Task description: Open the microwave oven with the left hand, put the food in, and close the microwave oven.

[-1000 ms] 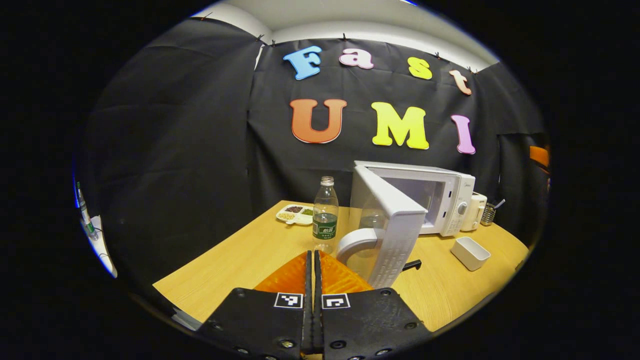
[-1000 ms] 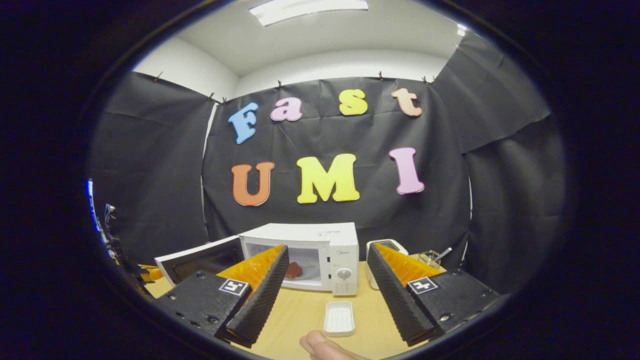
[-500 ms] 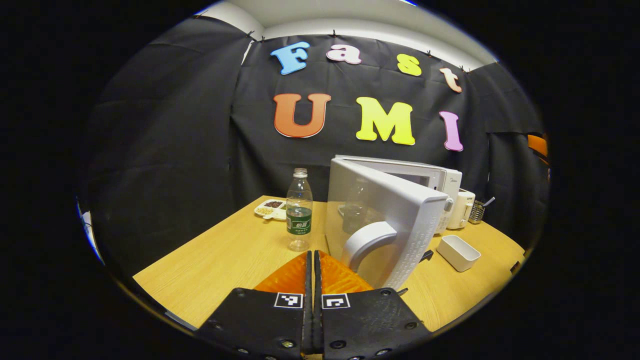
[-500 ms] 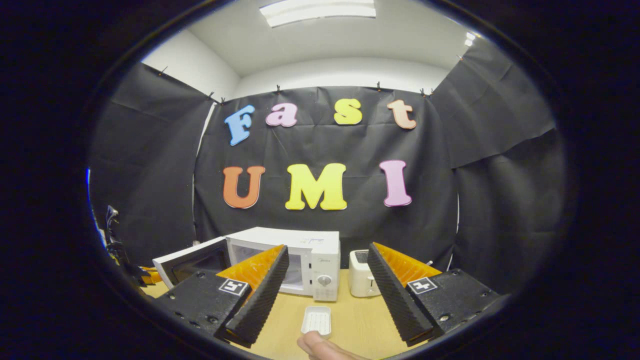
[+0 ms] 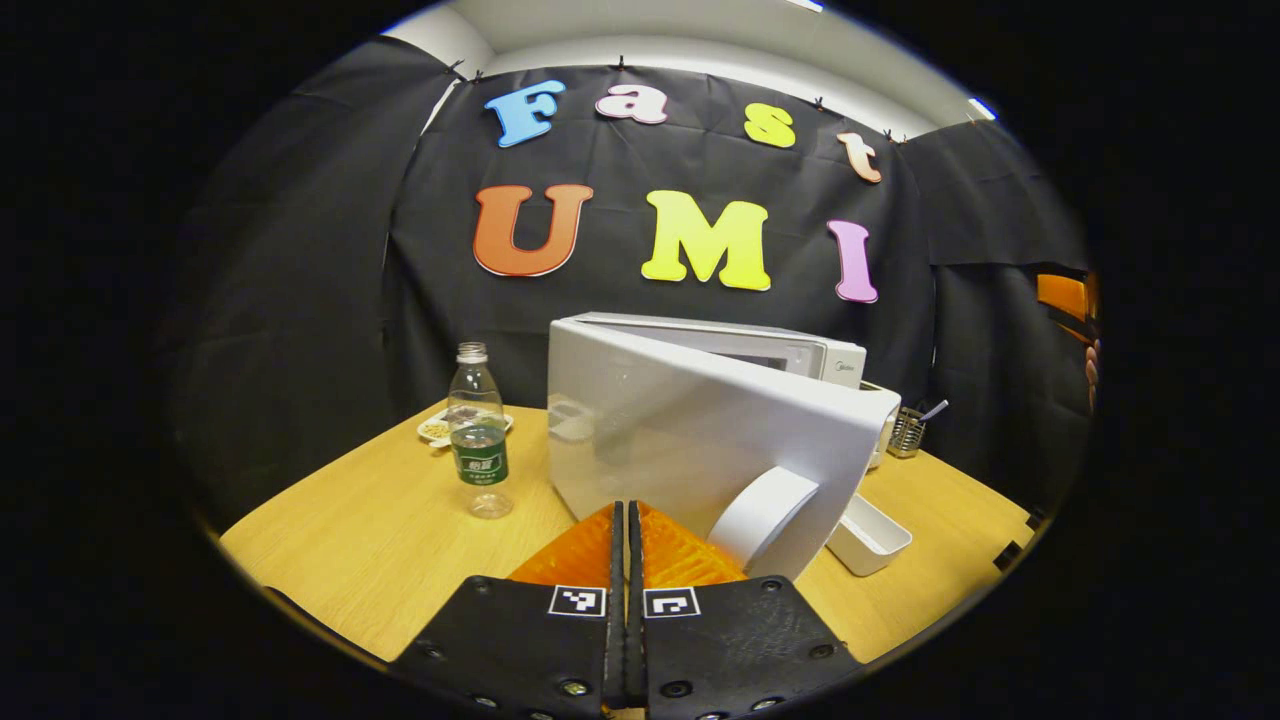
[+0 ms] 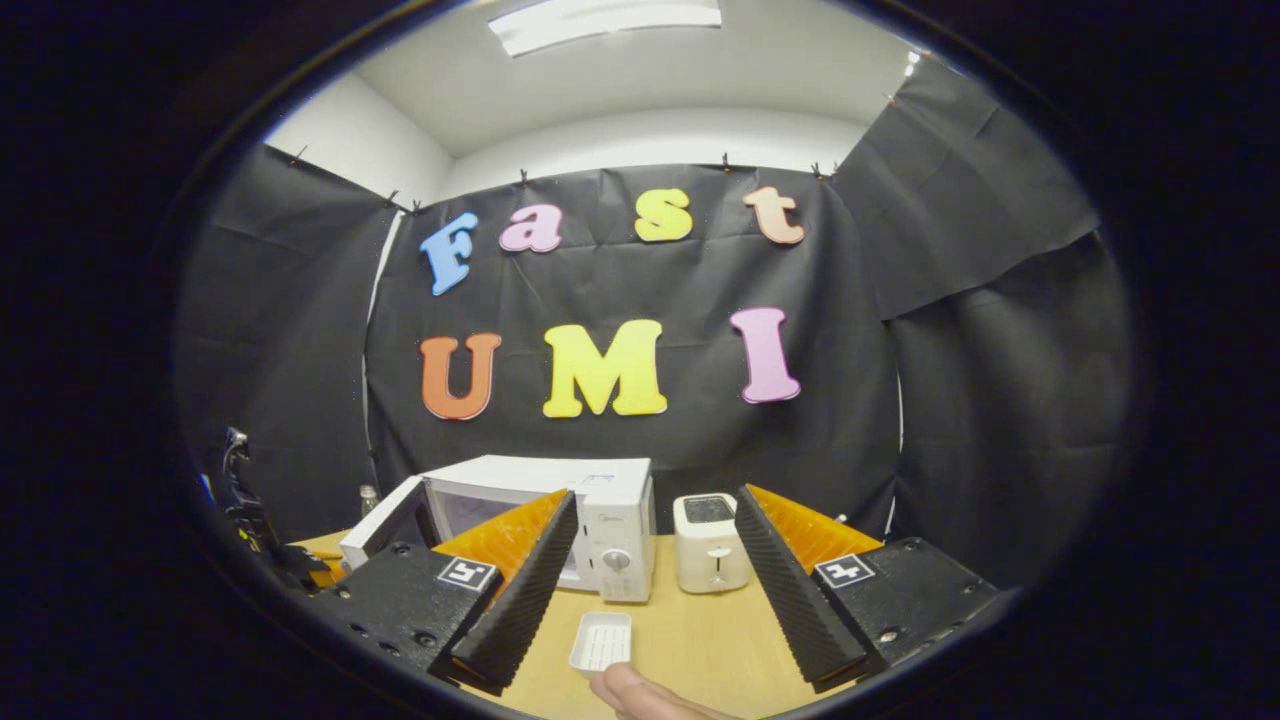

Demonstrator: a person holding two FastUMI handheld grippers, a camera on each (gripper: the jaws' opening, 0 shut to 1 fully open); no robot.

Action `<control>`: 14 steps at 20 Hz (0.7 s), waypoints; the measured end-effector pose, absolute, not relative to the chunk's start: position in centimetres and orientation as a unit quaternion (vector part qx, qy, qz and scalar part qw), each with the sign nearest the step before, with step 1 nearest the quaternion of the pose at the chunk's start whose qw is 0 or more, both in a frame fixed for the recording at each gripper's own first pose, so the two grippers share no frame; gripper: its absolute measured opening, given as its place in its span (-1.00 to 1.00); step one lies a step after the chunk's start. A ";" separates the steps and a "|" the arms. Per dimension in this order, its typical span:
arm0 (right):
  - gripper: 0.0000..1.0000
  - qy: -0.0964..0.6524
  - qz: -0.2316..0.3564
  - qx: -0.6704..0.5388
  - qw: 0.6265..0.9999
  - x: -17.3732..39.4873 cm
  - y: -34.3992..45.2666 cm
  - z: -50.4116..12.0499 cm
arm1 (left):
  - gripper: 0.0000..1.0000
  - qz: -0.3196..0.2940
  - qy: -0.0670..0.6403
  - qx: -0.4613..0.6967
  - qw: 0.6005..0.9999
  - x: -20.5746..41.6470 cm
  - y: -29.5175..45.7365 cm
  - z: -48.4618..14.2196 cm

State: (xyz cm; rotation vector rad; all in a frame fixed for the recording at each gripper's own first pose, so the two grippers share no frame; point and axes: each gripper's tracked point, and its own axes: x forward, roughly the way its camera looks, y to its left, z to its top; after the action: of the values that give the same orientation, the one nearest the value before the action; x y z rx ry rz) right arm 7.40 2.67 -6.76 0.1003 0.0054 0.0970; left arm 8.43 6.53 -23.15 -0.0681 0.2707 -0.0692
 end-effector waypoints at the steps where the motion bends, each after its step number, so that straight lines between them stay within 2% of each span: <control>1: 0.79 0.004 0.049 0.055 0.997 7.7 2.2 -7.1 | -1.00 -0.041 0.130 -0.031 0.990 9.2 5.5 -23.0; 2: 1.00 0.007 0.049 0.060 0.997 8.0 1.6 -7.7 | -1.00 -0.046 0.125 -0.029 0.991 9.9 4.7 -23.0; 7: 1.00 0.016 0.056 0.086 0.995 9.8 -1.0 -9.4 | -1.00 -0.084 0.142 -0.027 0.986 13.4 0.1 -24.6; 8: 0.79 0.017 0.059 0.089 0.994 10.2 -1.4 -9.7 | -1.00 -0.093 0.143 -0.026 0.985 14.2 -1.0 -24.8; 10: 0.80 0.019 0.055 0.090 0.994 10.9 -2.6 -10.2 | -1.00 -0.103 0.141 -0.018 0.984 15.7 -2.4 -24.9; 11: 1.00 0.022 0.051 0.088 0.995 11.2 -3.1 -10.5 | -1.00 -0.111 0.145 -0.019 0.983 16.3 -3.3 -25.1; 12: 0.79 0.023 0.047 0.088 0.995 11.5 -3.7 -10.7 | -1.00 -0.119 0.146 -0.021 0.982 16.8 -4.2 -25.2; 13: 1.00 0.024 0.045 0.089 0.995 11.8 -4.2 -10.9 | -1.00 -0.124 0.147 -0.021 0.981 17.4 -4.9 -25.4; 14: 0.79 0.026 0.042 0.090 0.995 12.0 -4.6 -11.1 | -1.00 -0.126 0.147 -0.017 0.981 18.0 -5.5 -25.4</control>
State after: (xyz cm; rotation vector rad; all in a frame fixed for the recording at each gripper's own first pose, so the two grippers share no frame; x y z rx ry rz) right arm 11.99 -4.59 -11.08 0.1793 0.0526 0.0849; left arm 18.04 -5.48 -25.43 -0.0337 0.2961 -0.2529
